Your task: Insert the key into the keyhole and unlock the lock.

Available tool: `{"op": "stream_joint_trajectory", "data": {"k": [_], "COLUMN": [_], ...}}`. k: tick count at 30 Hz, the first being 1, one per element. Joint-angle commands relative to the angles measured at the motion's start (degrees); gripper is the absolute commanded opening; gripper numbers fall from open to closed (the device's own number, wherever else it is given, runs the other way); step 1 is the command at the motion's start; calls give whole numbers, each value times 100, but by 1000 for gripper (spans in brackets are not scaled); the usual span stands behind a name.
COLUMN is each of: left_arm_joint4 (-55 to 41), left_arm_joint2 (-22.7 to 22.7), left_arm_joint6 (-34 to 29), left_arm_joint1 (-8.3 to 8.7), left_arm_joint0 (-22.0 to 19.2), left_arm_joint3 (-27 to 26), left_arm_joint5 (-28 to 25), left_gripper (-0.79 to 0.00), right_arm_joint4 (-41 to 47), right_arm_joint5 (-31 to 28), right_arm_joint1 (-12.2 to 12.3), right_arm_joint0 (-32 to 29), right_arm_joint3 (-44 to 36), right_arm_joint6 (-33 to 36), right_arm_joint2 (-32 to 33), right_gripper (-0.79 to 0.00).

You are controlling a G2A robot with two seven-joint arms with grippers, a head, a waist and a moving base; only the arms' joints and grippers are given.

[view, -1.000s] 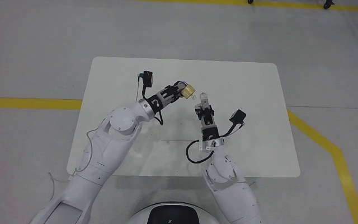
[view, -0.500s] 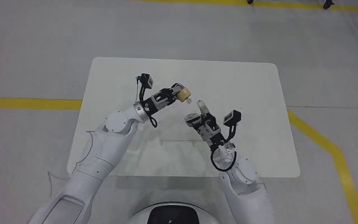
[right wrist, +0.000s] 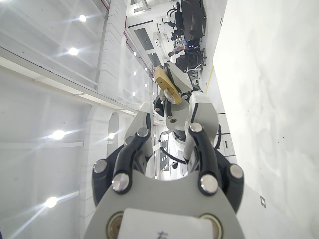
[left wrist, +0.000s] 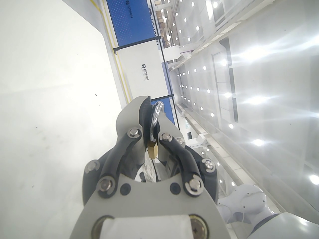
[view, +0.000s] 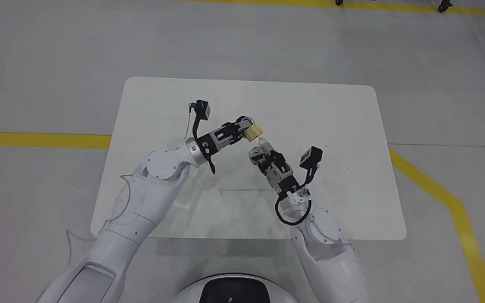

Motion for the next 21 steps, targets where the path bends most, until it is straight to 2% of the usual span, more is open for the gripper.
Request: {"op": "stream_joint_trajectory", "data": {"k": [1, 16, 19, 21], "left_arm_joint4": [27, 43, 61, 77], "left_arm_joint2": [-2, -43, -37, -38], "left_arm_joint6": [7, 1, -18, -11], "left_arm_joint1": [2, 13, 14, 15], "left_arm_joint0": [4, 49, 45, 44], "left_arm_joint3": [-10, -93, -95, -97], "left_arm_joint5": [11, -5, 5, 13], "left_gripper": [-785, -785, -785, -785], "right_arm_joint4": [-33, -480, -491, -486], "right_arm_joint5": [-11, -52, -72, -68], "right_arm_joint1": [0, -50, -56, -58], "right_arm_joint0": [6, 205, 224, 235], "right_arm_joint3": [13, 252, 272, 276], "right_arm_joint6": [-49, -716, -731, -710], "right_arm_joint2": [-6, -255, -276, -285], "right_gripper": [-508, -634, -785, -785]}}
